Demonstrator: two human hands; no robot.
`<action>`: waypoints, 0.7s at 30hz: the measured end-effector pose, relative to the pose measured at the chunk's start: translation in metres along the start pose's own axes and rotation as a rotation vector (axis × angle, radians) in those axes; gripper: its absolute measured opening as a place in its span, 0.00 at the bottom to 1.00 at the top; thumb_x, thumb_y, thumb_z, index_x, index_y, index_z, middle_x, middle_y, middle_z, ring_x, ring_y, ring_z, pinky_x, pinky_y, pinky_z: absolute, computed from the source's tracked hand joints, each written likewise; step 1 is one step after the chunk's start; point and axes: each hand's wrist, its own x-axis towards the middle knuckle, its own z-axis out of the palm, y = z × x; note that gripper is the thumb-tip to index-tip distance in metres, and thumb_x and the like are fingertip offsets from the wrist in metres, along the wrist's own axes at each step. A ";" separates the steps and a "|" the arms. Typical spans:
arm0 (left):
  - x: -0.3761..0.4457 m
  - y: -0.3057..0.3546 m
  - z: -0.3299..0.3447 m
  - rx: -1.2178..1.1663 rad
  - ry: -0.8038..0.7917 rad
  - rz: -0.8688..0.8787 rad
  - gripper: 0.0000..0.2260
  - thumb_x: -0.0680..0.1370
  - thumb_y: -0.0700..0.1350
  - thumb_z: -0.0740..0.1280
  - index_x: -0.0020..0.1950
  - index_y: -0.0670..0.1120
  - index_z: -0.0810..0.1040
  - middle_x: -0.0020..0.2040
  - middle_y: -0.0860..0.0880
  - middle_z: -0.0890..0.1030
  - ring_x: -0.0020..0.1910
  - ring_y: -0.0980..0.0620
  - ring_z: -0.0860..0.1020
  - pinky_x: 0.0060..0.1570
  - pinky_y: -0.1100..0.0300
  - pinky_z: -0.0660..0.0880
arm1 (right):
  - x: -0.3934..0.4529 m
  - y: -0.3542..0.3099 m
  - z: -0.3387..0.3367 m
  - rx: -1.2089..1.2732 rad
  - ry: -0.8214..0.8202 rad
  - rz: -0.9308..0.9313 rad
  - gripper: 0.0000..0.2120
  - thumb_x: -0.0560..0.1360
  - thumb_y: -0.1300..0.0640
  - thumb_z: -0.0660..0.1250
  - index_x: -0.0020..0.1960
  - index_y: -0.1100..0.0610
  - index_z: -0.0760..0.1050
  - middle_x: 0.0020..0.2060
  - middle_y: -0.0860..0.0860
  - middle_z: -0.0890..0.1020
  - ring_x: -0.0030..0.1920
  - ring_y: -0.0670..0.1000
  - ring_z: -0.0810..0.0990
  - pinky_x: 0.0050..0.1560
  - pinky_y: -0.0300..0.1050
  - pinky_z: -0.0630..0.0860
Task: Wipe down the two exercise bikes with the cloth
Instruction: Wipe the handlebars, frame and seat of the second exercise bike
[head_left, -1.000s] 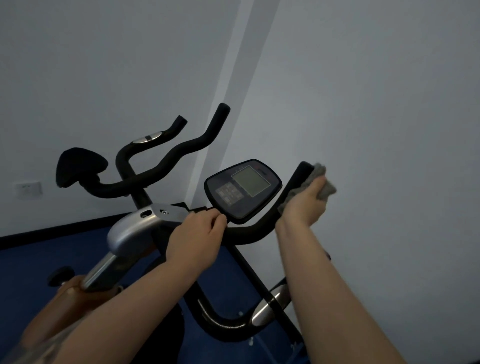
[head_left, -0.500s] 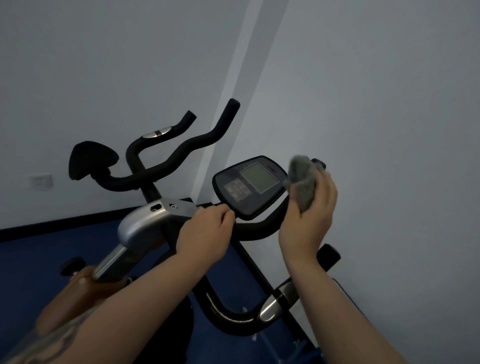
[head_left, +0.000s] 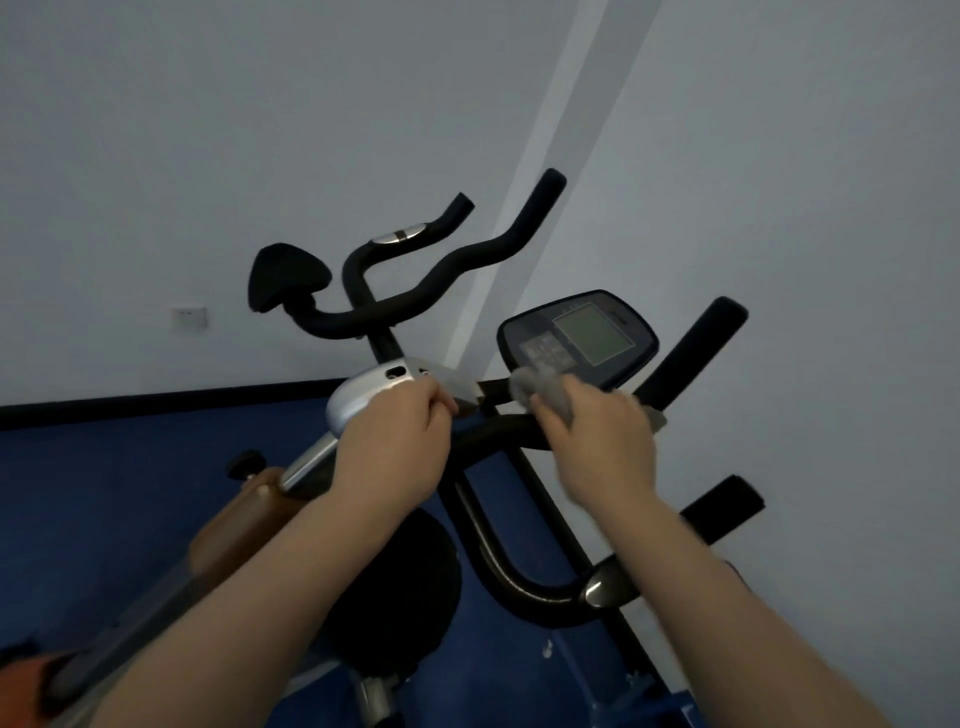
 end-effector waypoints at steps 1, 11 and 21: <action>-0.006 -0.001 -0.001 0.056 0.018 -0.021 0.10 0.81 0.46 0.56 0.49 0.55 0.76 0.43 0.56 0.77 0.40 0.57 0.75 0.39 0.58 0.70 | -0.010 -0.018 0.009 -0.017 0.006 -0.032 0.11 0.78 0.50 0.62 0.55 0.54 0.78 0.50 0.52 0.82 0.50 0.56 0.77 0.52 0.48 0.68; -0.053 -0.033 -0.012 -0.283 0.117 -0.220 0.12 0.81 0.45 0.56 0.44 0.56 0.75 0.40 0.54 0.79 0.39 0.57 0.77 0.44 0.50 0.76 | -0.022 -0.045 0.024 0.296 -0.041 -0.163 0.07 0.79 0.55 0.63 0.54 0.52 0.78 0.53 0.46 0.81 0.56 0.46 0.75 0.72 0.47 0.60; -0.056 -0.042 -0.008 -0.422 0.145 -0.187 0.13 0.79 0.42 0.58 0.41 0.57 0.75 0.35 0.49 0.79 0.31 0.54 0.76 0.35 0.45 0.76 | -0.034 -0.050 0.023 0.460 -0.213 -0.029 0.16 0.79 0.62 0.61 0.65 0.55 0.74 0.64 0.53 0.76 0.71 0.58 0.68 0.72 0.55 0.63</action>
